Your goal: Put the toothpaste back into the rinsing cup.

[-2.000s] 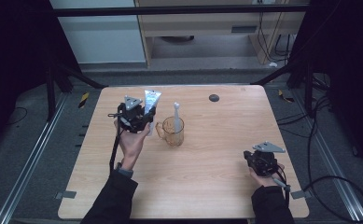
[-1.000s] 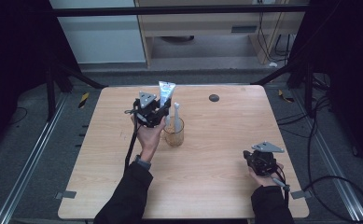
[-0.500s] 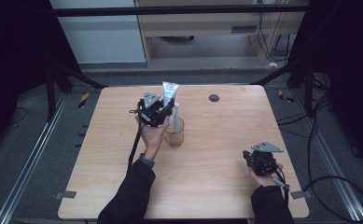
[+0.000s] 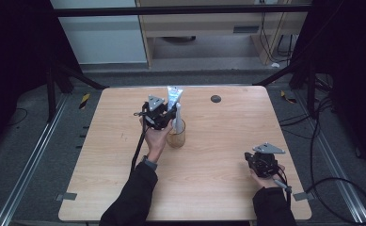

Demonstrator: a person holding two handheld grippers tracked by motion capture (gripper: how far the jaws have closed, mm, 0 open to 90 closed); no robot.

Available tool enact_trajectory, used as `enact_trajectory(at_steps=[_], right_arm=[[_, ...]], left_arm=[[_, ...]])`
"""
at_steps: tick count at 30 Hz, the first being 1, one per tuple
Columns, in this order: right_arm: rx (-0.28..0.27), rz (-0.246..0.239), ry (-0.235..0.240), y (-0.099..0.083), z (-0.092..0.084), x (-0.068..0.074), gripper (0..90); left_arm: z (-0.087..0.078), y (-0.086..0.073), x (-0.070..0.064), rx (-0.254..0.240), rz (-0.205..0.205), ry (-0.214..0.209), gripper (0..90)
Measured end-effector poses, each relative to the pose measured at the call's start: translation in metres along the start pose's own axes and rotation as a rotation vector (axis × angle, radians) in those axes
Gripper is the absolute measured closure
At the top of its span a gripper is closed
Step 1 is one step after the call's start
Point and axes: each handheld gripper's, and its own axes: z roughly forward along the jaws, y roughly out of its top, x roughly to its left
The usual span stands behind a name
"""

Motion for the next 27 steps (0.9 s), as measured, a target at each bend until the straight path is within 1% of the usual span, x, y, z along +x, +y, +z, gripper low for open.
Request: enact_trajectory(at_steps=[8, 13, 16, 21, 22, 24, 27], right_arm=[[-0.001, -0.009, -0.003, 0.000, 0.001, 0.000, 89.4], [-0.001, -0.009, -0.004, 0.000, 0.001, 0.000, 88.7], [-0.001, -0.009, -0.005, 0.000, 0.001, 0.000, 88.4], [-0.002, -0.007, -0.005, 0.000, 0.001, 0.000, 88.0], [-0.002, -0.007, -0.005, 0.000, 0.001, 0.000, 87.9], [-0.001, -0.007, -0.005, -0.001, 0.001, 0.000, 87.9], [-0.001, -0.006, -0.005, -0.001, 0.001, -0.001, 87.7]], left_arm=[[0.002, -0.008, 0.000, 0.017, 0.003, -0.003, 67.7], [0.003, -0.012, -0.001, 0.027, 0.012, -0.005, 67.4], [0.004, -0.014, -0.001, 0.041, 0.016, -0.008, 67.1], [0.005, -0.018, -0.003, 0.060, 0.035, -0.011, 66.3], [0.005, -0.019, -0.003, 0.054, 0.036, -0.011, 66.0], [0.004, -0.019, -0.003, 0.058, 0.037, -0.014, 65.6], [0.002, -0.018, -0.003, 0.068, 0.052, -0.018, 64.8]])
